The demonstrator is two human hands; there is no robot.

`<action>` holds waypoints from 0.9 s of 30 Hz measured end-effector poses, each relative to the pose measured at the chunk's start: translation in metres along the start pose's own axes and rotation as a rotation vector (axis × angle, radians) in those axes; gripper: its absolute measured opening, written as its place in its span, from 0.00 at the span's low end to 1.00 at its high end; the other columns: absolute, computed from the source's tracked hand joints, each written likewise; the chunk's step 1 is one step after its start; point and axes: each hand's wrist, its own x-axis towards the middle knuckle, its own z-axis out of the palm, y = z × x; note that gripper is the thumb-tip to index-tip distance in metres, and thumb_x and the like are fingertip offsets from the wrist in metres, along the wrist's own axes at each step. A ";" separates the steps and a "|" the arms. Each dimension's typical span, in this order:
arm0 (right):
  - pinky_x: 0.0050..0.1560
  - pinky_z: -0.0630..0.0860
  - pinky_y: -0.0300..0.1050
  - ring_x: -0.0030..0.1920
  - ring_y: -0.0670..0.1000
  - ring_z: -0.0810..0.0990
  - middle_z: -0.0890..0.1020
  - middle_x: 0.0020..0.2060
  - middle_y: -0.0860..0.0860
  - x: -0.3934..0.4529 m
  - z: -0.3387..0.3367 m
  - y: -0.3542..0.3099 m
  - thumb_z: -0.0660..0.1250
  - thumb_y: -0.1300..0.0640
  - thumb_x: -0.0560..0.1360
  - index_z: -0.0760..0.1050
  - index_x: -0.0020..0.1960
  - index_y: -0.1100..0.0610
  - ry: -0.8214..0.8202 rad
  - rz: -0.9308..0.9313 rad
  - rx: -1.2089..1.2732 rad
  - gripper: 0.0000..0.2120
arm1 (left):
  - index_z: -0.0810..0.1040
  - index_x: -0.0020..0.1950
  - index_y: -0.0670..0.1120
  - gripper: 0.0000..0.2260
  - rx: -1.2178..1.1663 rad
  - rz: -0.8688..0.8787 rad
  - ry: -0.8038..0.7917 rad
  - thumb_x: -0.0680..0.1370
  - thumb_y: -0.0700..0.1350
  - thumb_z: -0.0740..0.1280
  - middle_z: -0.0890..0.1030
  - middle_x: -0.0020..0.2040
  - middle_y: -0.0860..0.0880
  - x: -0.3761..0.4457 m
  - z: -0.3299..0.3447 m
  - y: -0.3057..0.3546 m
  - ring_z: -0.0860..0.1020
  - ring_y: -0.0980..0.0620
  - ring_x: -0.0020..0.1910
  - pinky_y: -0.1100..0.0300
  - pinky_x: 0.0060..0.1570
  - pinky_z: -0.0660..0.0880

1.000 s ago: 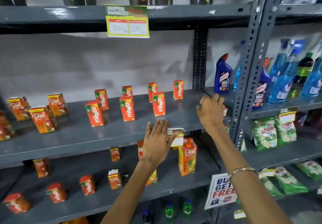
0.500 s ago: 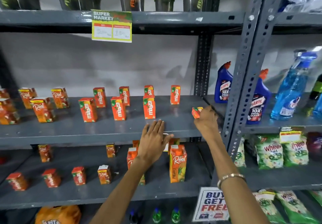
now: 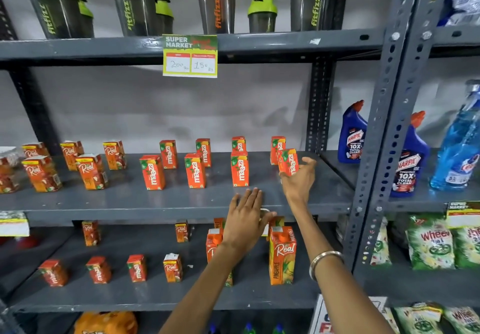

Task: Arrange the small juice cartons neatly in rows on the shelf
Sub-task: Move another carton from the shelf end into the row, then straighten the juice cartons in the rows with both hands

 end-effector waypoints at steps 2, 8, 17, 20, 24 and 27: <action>0.56 0.74 0.43 0.61 0.58 0.77 0.75 0.59 0.60 0.001 0.006 0.000 0.78 0.64 0.66 0.66 0.65 0.62 -0.043 0.035 -0.045 0.33 | 0.59 0.80 0.45 0.42 -0.014 0.003 0.014 0.78 0.70 0.34 0.63 0.81 0.47 -0.001 0.001 0.001 0.56 0.48 0.81 0.48 0.79 0.47; 0.56 0.76 0.53 0.63 0.60 0.73 0.71 0.61 0.62 0.006 0.008 0.002 0.81 0.59 0.64 0.64 0.66 0.62 -0.185 0.067 -0.084 0.38 | 0.57 0.81 0.47 0.38 -0.023 -0.020 0.004 0.79 0.69 0.39 0.60 0.82 0.48 0.001 0.004 0.001 0.53 0.50 0.81 0.48 0.80 0.42; 0.65 0.75 0.58 0.66 0.59 0.76 0.76 0.66 0.59 0.026 -0.023 0.032 0.78 0.50 0.68 0.62 0.73 0.58 -0.397 0.127 0.016 0.40 | 0.64 0.73 0.56 0.17 -0.911 -0.149 0.142 0.86 0.56 0.53 0.64 0.71 0.68 0.041 -0.041 0.062 0.60 0.76 0.69 0.72 0.72 0.57; 0.67 0.73 0.59 0.67 0.58 0.76 0.74 0.69 0.60 0.035 -0.023 0.026 0.73 0.51 0.72 0.57 0.77 0.59 -0.531 0.179 0.033 0.41 | 0.74 0.70 0.51 0.36 -1.219 -0.417 0.101 0.77 0.74 0.48 0.80 0.67 0.52 0.090 -0.027 0.068 0.77 0.57 0.66 0.54 0.71 0.70; 0.59 0.79 0.55 0.54 0.52 0.82 0.82 0.55 0.56 0.035 -0.023 0.026 0.69 0.54 0.76 0.73 0.62 0.54 -0.716 0.033 0.036 0.16 | 0.82 0.63 0.50 0.38 -1.269 -0.461 0.061 0.78 0.72 0.43 0.83 0.62 0.43 0.114 -0.005 0.063 0.80 0.48 0.63 0.43 0.71 0.70; 0.63 0.76 0.53 0.59 0.53 0.80 0.80 0.58 0.56 0.029 -0.034 0.016 0.65 0.59 0.78 0.73 0.60 0.51 -0.776 -0.045 0.084 0.12 | 0.84 0.59 0.52 0.45 -1.307 -0.444 0.084 0.68 0.82 0.45 0.85 0.60 0.45 0.122 0.015 0.053 0.81 0.48 0.62 0.42 0.71 0.71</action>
